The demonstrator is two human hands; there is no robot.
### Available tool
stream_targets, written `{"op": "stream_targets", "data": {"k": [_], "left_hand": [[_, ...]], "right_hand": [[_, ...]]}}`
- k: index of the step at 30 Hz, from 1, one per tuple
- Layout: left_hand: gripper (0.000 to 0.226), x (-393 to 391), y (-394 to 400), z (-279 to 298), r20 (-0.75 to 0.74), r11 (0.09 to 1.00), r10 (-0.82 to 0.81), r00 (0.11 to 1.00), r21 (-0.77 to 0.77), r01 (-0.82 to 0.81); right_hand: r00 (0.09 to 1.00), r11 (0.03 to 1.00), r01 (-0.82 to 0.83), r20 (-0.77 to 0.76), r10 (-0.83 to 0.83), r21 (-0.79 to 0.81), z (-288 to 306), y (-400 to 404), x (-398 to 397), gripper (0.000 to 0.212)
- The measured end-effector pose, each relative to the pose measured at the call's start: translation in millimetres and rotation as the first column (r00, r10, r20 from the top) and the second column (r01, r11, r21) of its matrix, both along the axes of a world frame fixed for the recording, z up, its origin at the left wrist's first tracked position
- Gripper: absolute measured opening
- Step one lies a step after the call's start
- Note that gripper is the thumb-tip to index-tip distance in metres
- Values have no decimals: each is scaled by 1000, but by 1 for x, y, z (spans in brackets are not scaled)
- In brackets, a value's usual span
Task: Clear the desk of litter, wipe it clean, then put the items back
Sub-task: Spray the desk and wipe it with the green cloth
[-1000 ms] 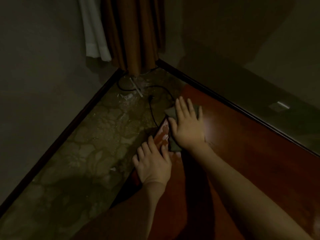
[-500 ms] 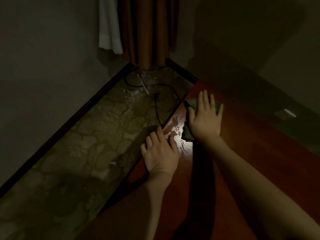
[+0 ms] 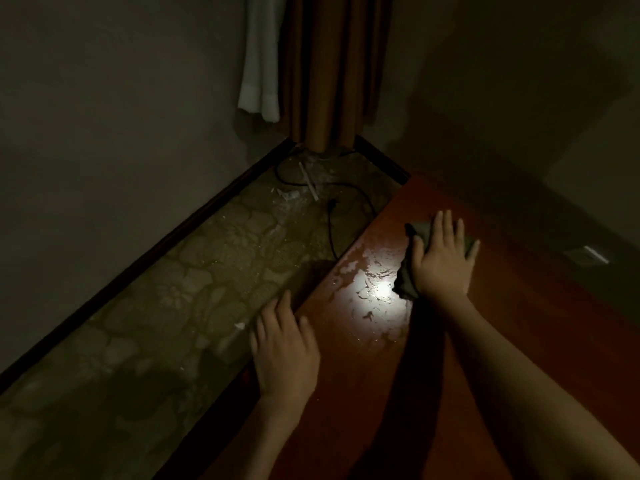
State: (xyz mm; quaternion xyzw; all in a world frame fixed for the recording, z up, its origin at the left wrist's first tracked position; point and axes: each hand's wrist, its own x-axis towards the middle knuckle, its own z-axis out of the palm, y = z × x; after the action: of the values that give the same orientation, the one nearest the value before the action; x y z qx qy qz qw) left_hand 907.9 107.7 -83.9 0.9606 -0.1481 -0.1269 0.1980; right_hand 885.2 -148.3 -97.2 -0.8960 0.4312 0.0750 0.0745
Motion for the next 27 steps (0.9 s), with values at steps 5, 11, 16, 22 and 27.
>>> {"op": "stream_targets", "data": {"k": [5,11,16,22,27], "left_hand": [[59,-19,26,-14,46,967,-86,995,245,72],[56,-15,22,-13,52,975,-77,996,212,64],[55,-16,21,-12,70,983,-36,997,184,22],[54,-16,21,-14,70,977,-59,996,209,43],[53,-17,22,-15,95,973,-65,993,225,43]], "right_hand": [[991,991,-130,23,129,39,4,40,41,65],[831,828,-555,104,547,83,3,136,-20,66],[880,879,-475,32,474,38,-1,59,-70,65],[998,998,-65,-18,65,26,0,43,3,66],[902,906,-421,130,412,48,-1,140,14,66]]}}
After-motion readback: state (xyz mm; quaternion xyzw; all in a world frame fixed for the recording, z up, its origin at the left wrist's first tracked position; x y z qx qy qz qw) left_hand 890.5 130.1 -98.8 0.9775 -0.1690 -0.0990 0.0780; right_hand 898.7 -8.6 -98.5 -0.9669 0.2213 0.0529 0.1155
